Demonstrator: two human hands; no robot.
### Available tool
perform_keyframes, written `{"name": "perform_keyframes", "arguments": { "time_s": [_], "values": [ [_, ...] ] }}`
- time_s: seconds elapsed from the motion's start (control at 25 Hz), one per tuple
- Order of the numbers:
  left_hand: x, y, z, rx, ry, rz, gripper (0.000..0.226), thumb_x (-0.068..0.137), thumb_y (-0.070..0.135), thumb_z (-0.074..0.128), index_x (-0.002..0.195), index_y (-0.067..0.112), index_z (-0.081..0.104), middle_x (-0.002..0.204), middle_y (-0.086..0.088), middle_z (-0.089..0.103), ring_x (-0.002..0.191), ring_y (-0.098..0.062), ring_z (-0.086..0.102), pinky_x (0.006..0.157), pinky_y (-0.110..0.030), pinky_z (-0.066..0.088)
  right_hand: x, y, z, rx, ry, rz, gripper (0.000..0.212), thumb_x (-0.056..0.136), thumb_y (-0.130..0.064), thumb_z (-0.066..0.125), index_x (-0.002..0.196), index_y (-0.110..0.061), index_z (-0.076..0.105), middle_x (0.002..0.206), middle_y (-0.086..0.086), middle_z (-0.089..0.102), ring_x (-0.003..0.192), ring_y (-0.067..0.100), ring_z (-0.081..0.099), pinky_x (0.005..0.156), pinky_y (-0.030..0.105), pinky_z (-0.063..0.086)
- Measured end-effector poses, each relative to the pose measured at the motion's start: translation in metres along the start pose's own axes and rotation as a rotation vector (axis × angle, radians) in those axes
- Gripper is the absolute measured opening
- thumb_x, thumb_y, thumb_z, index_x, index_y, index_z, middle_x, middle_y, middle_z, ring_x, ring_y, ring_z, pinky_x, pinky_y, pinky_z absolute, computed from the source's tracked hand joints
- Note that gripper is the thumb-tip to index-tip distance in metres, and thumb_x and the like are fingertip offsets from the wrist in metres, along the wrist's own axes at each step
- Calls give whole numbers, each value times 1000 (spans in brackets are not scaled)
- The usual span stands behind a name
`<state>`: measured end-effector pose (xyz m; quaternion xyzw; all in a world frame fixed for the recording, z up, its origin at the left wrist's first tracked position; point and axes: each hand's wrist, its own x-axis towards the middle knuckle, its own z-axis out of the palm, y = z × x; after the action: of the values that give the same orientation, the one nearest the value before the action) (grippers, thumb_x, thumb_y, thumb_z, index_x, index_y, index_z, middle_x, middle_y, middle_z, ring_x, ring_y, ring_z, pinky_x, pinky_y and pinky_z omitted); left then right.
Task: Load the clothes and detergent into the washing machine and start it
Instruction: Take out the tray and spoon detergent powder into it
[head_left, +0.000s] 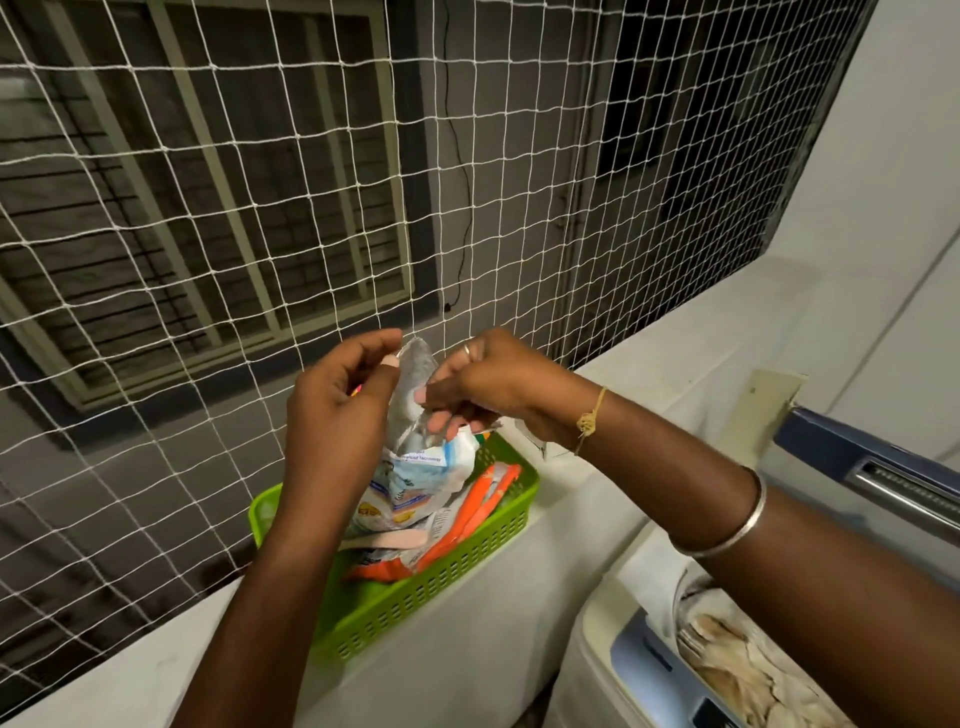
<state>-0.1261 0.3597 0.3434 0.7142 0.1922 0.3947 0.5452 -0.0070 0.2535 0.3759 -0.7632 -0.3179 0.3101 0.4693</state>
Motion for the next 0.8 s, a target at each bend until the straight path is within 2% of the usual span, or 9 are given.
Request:
{"name": "perform_keyframes", "arguments": {
  "time_s": [0.08,0.4,0.8],
  "values": [
    [0,3,1,-5,4,-7,28,98,13,56,115,25,74,108,14,74,99,6,66,83,-20,51,-8,-2,-13,128,16,22,12,89,-7,72,88,4,69,72,16,72,52,17,65,44,20,50],
    [10,7,0,-63,32,-28,28,100,35,54,113,24,76,108,8,76,102,-9,69,91,-32,52,-27,-7,-51,254,108,-21,9,90,-10,71,85,-4,68,72,12,73,52,12,67,47,17,52],
    [8,18,4,-21,37,-29,28,101,37,53,113,27,75,107,13,75,100,0,68,84,-24,49,-28,-1,-61,243,133,-33,10,89,-11,73,87,-2,70,74,13,74,56,14,69,50,19,55]
  ]
}}
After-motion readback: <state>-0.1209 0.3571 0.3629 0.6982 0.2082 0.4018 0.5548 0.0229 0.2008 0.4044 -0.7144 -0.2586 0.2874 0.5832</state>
